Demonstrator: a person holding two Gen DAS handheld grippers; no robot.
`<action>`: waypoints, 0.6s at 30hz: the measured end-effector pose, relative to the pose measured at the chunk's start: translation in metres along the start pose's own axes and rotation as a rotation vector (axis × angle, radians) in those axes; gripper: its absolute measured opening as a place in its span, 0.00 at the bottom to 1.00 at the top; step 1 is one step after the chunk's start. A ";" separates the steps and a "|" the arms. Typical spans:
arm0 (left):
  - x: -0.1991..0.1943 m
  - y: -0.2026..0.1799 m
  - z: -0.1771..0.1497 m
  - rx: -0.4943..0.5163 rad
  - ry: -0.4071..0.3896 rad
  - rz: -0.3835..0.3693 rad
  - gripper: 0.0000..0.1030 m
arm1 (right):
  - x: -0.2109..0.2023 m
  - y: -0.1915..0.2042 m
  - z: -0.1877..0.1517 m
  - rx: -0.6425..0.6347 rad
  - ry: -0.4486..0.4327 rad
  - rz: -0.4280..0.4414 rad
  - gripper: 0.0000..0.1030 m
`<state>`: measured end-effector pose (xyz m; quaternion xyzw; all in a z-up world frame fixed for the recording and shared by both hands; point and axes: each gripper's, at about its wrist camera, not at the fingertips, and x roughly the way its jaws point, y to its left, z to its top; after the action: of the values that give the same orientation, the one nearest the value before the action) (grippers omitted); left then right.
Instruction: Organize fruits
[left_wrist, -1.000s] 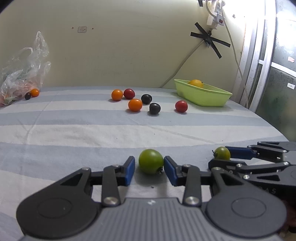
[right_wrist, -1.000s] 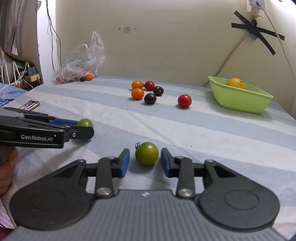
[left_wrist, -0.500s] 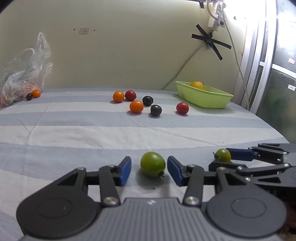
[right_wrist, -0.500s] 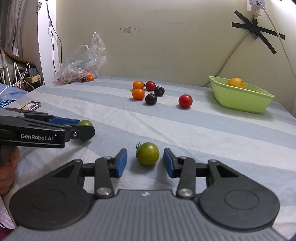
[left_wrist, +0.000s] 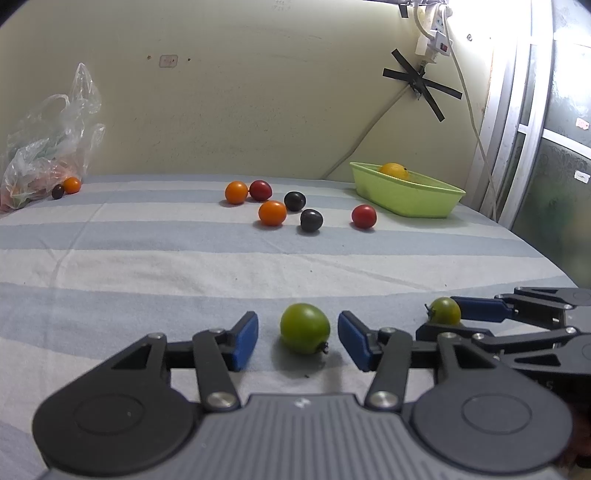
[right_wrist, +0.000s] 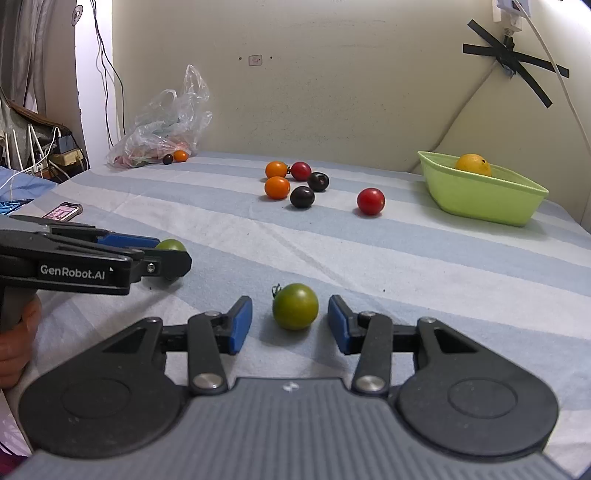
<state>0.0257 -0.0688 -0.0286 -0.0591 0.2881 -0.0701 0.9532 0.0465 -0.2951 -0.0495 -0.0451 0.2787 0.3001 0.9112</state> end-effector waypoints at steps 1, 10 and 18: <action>0.000 0.000 0.000 -0.001 0.000 0.001 0.49 | 0.000 0.000 0.000 0.000 0.000 0.000 0.47; 0.000 0.001 0.001 -0.002 -0.004 -0.002 0.52 | 0.000 -0.001 0.000 -0.001 -0.002 0.001 0.50; 0.000 -0.002 0.000 0.002 0.001 0.000 0.53 | 0.000 0.000 0.000 -0.004 0.000 0.001 0.50</action>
<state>0.0257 -0.0705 -0.0286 -0.0582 0.2886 -0.0704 0.9531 0.0466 -0.2953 -0.0494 -0.0466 0.2780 0.3012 0.9110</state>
